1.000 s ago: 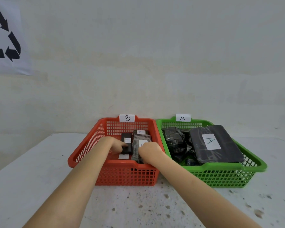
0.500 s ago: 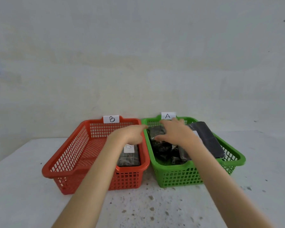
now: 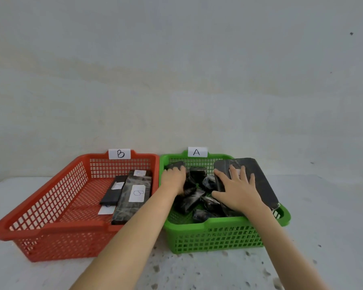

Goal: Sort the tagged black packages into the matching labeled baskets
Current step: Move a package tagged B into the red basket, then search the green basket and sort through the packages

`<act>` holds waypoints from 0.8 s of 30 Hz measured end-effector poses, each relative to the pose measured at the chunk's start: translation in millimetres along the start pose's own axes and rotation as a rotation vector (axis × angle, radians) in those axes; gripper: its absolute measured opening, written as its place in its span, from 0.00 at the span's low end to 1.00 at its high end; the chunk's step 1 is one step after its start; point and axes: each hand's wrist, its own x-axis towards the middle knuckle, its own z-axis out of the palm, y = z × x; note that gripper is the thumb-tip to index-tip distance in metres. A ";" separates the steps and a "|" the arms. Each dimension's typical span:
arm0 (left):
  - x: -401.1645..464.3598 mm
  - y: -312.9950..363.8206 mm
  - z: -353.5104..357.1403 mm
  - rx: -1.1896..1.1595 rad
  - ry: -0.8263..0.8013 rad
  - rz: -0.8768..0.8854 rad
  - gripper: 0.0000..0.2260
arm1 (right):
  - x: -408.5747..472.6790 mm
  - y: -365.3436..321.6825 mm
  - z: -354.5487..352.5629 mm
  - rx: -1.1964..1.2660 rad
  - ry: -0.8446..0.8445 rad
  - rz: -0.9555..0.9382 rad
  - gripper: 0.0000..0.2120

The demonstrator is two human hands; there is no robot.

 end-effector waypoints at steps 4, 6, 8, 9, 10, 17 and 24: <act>0.3 -3.5 1.5 -0.066 0.089 0.013 0.34 | 0.4 -2.9 2.1 0.011 0.033 -0.016 0.33; -0.8 -1.7 0.4 -0.010 0.142 0.033 0.34 | 0.4 -4.0 2.1 0.019 0.046 -0.019 0.33; -3.8 1.9 0.3 0.111 0.210 0.118 0.29 | -0.8 -4.1 3.3 0.025 0.051 -0.021 0.33; -5.1 4.4 1.1 0.160 0.217 0.176 0.26 | -1.4 -4.3 3.8 0.023 0.051 -0.027 0.33; -6.3 7.2 1.8 0.208 0.190 0.222 0.24 | -1.9 -4.7 4.1 0.015 0.049 -0.040 0.33; -11.2 16.7 2.6 0.292 -0.196 0.128 0.23 | -1.1 -6.3 5.3 -0.005 0.018 -0.127 0.33; -12.2 9.7 5.5 0.123 -0.326 0.083 0.20 | -1.5 -9.6 4.7 -0.019 -0.007 -0.139 0.33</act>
